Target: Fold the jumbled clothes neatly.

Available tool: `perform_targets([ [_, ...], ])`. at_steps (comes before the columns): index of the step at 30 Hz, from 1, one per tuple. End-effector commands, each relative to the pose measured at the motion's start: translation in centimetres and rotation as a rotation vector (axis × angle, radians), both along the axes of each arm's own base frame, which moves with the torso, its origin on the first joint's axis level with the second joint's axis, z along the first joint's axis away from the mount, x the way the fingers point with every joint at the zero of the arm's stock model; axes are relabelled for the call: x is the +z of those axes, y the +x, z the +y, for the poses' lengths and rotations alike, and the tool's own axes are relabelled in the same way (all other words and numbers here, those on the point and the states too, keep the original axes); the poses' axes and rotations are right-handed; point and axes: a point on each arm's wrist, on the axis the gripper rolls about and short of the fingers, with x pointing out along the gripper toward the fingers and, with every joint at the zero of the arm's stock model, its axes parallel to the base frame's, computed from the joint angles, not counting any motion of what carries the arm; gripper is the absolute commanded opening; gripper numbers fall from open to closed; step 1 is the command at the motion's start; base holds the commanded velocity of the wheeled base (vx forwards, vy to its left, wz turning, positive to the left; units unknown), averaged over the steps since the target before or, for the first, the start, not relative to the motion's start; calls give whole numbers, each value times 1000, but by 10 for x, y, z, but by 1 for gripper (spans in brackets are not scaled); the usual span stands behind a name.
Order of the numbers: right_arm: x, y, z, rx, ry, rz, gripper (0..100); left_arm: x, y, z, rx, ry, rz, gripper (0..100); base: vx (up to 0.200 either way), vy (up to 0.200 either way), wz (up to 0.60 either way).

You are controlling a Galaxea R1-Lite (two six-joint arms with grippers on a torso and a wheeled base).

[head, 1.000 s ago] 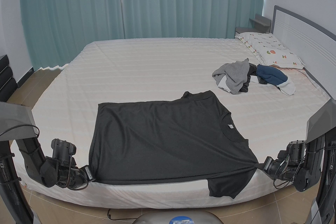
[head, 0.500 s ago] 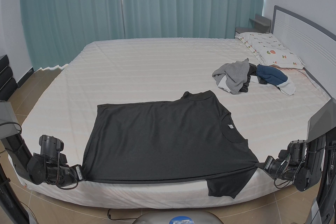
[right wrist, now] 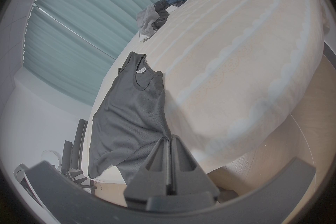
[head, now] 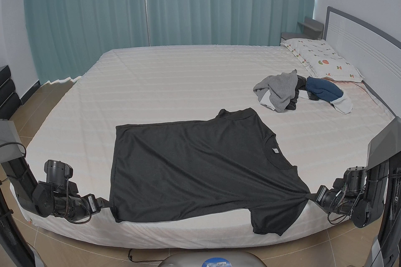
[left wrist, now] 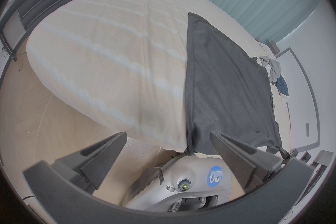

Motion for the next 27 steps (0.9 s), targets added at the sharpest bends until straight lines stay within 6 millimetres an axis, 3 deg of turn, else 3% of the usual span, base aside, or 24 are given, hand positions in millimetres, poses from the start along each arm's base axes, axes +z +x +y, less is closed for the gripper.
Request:
perform_targets([
  [1, 1, 0, 0, 1, 1, -10, 0, -3, 3, -14, -26, -64, 17, 100, 0, 0, 0],
  [8, 1, 1, 1, 5, 2, -12, 0, -15, 11, -40, -53, -88, 61, 100, 0, 0, 0],
  [17, 1, 1, 2, 9, 2, -12, 0, -27, 16, -50, -83, -43, -7, 100, 0, 0, 0],
  [18, 1, 1, 2, 9, 2, -12, 0, -27, 16, -50, -83, -43, -9, 0, 0, 0, 0],
  [24, 2, 1, 2, 9, 2, -14, 0, -30, 12, -46, -122, -3, 3, 0, 0, 0, 0],
  [27, 2, 1, 2, 9, 2, -17, 0, -29, 10, -35, -76, 17, 4, 0, 0, 0, 0],
])
